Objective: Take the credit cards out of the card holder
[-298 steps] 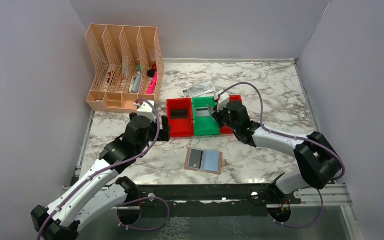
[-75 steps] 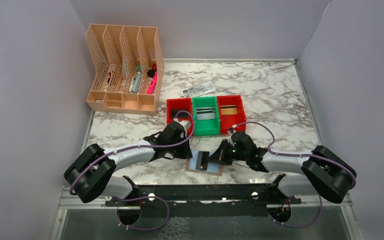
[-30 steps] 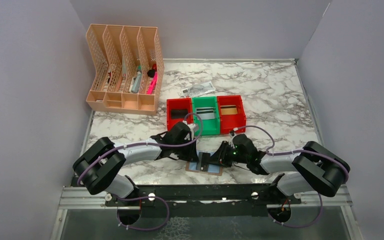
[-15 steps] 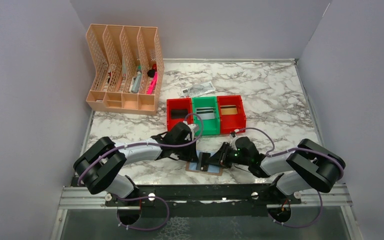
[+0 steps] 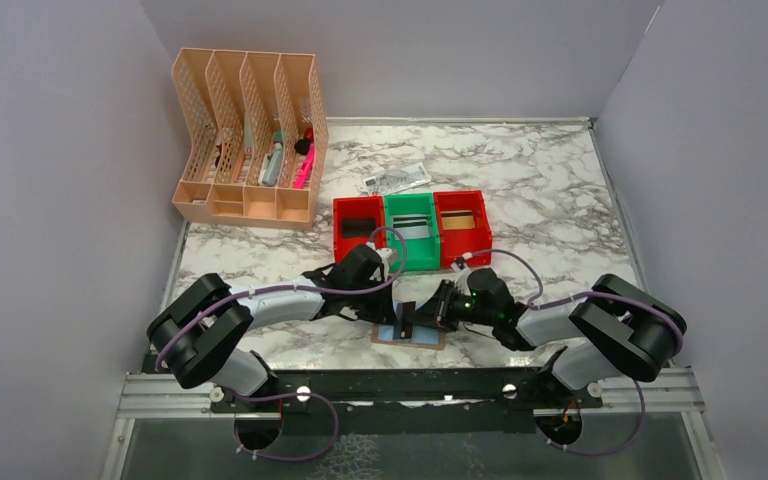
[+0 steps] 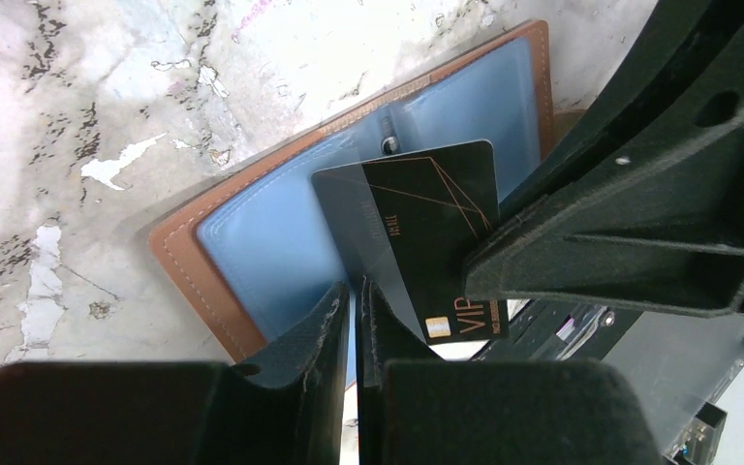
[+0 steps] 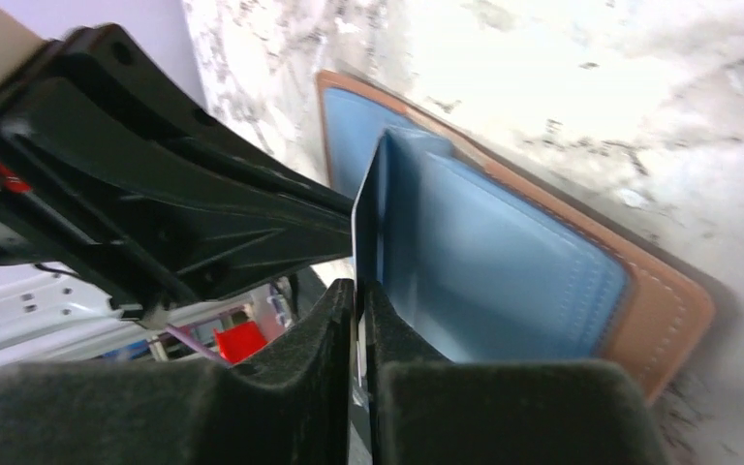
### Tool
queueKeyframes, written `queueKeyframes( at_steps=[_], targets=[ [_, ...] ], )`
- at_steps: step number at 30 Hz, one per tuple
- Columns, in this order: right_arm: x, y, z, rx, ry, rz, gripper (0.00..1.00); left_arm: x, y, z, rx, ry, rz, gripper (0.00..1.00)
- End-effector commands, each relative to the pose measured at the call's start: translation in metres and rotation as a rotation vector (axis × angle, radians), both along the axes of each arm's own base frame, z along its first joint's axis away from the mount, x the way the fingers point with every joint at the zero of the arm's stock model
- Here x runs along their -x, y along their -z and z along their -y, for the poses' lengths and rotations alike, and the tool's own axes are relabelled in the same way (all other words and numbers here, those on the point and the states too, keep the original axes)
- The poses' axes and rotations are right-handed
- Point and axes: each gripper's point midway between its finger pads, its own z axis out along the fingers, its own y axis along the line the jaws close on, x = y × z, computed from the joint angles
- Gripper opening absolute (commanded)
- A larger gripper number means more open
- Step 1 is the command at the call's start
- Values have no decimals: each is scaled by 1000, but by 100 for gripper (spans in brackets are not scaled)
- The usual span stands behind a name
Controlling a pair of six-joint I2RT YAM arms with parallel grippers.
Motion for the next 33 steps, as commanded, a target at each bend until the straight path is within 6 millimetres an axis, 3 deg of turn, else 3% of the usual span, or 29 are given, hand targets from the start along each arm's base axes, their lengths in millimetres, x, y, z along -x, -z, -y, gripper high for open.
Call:
queueKeyframes(
  at_steps=[1, 11, 21, 28, 33],
  targets=[
    [0, 17, 8, 81, 18, -38, 10, -2, 5, -5, -44, -2, 17, 12],
    [-4, 17, 17, 145, 50, -25, 6, -3, 3, -5, -42, -8, 23, 11],
    [-3, 19, 11, 147, 23, -48, 16, -4, 1, -4, -36, -8, 29, 11],
    [-4, 22, 18, 180, 46, -45, 1, -7, -1, -5, -43, -25, 42, 11],
    [-8, 20, 26, 234, 66, -14, 1, -16, -7, -3, -42, -63, 66, 14]
  ],
)
